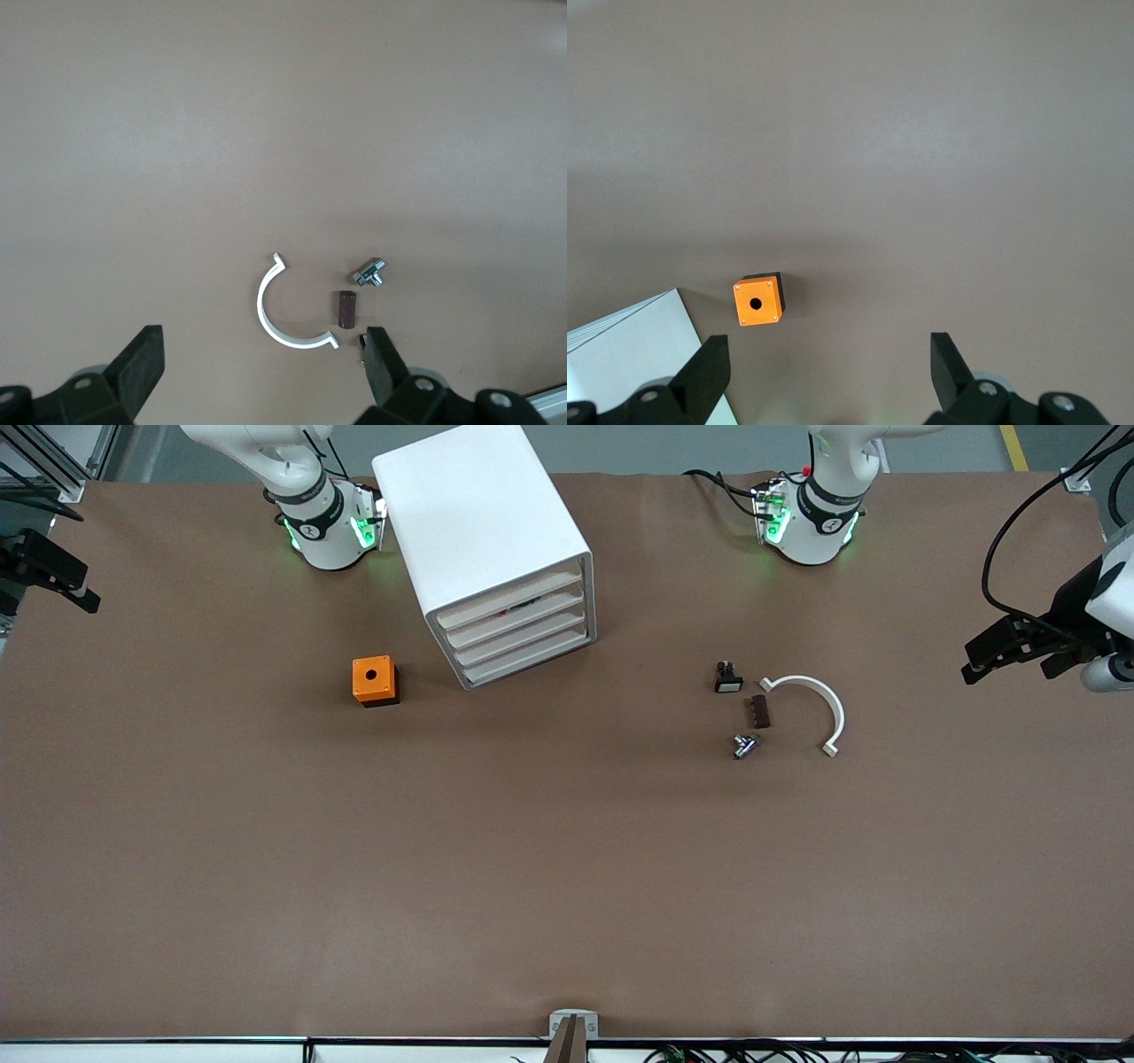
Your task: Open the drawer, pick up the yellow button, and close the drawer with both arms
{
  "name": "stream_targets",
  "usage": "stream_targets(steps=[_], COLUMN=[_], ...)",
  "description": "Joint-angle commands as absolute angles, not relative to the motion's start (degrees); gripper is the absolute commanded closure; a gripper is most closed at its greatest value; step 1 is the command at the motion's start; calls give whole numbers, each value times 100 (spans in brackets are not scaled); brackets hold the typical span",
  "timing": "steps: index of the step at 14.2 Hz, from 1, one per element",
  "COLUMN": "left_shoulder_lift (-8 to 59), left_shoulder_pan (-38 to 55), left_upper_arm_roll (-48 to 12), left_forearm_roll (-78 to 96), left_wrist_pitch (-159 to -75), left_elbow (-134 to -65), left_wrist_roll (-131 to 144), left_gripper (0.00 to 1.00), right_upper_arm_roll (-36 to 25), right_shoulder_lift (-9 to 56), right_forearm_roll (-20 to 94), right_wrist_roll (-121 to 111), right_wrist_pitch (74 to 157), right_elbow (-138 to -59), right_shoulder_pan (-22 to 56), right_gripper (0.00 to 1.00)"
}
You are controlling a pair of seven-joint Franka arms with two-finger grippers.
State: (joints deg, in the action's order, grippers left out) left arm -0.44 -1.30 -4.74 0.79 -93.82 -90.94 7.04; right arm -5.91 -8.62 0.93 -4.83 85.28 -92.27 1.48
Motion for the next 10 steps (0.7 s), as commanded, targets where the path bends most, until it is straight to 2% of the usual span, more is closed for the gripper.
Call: stream_targets(steps=[1, 10], left_shoulder_lift=[-70, 184], left_shoulder_pan=[-193, -545], left_upper_arm_roll=[-527, -457], left_forearm_roll=[35, 167], left_wrist_pitch=[-9281, -9272], left_elbow=[-9079, -9079], left_wrist_roll=[668, 668], left_gripper=[0, 0], right_upper_arm_roll=[-598, -598], right_shoulder_lift=[-984, -984], right_forearm_roll=[-9, 0], right_wrist_roll=[-554, -554], right_wrist_pitch=[8596, 8561], right_elbow=[-9334, -9334], right_shoulder_pan=[150, 158], right_gripper=[0, 0])
